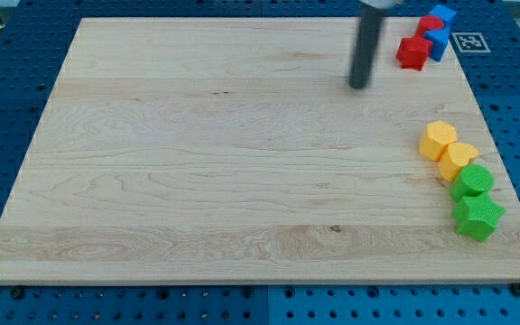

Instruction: Point at blue cube

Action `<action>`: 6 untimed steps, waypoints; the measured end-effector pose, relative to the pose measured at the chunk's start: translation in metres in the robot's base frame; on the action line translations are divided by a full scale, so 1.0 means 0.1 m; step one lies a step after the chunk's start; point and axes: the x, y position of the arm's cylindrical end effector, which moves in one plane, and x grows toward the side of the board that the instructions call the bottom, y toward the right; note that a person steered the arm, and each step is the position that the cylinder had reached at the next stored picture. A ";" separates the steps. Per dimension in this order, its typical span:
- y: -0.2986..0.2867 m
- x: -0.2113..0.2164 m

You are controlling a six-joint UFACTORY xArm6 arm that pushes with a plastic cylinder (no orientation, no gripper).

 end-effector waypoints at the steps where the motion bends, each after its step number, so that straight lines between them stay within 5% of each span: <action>1: 1.40 0.25; 3: 1.72 0.22; 5: 1.70 -1.65; 6: 1.70 -1.79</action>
